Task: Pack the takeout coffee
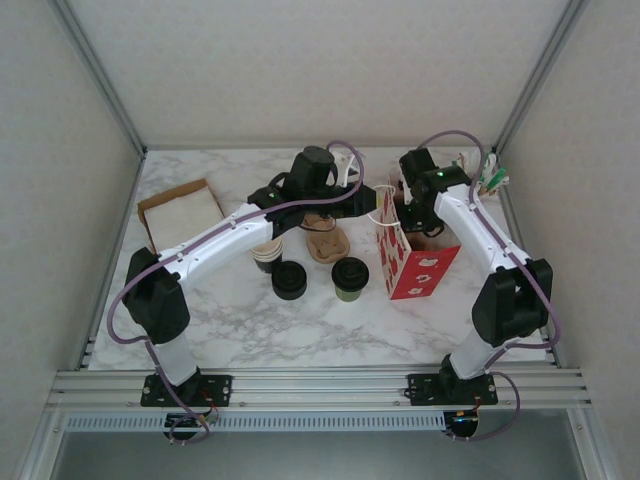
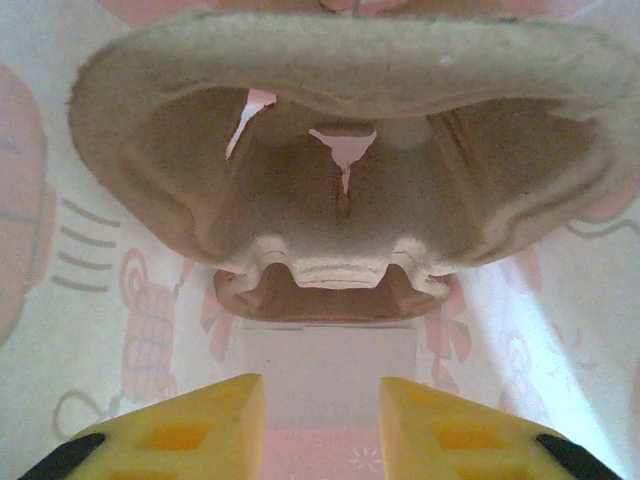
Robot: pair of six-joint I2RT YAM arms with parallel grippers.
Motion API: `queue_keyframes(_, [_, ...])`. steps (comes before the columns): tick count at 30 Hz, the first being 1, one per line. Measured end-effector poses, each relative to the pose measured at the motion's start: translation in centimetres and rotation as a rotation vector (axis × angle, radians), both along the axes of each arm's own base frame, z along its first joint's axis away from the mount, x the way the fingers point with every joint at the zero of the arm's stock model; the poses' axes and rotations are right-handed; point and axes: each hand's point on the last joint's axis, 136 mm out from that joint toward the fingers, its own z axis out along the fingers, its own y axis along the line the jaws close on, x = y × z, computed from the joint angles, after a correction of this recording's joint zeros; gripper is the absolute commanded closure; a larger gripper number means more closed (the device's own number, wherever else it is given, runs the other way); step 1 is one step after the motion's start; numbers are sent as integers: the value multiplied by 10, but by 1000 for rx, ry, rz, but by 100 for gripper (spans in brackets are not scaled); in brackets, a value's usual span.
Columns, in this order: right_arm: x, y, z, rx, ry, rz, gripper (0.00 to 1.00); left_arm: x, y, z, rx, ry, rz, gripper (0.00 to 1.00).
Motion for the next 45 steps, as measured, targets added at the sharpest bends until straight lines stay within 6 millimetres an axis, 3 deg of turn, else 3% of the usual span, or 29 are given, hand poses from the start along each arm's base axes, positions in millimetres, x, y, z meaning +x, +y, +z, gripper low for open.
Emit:
queue_keyframes(20, [-4,-5,19,15,-36,-22,59,14,20,-5,31,-3,70,100])
queue_keyframes(24, [-5,-5,31,41,-70,-38,58,13,20,-5,37,-6,67,94])
queue_keyframes(31, [-4,4,61,131,-144,-63,57,15,20,1,36,-21,70,94])
queue_keyframes(45, [20,11,109,216,-284,-130,49,14,20,2,32,-23,67,94])
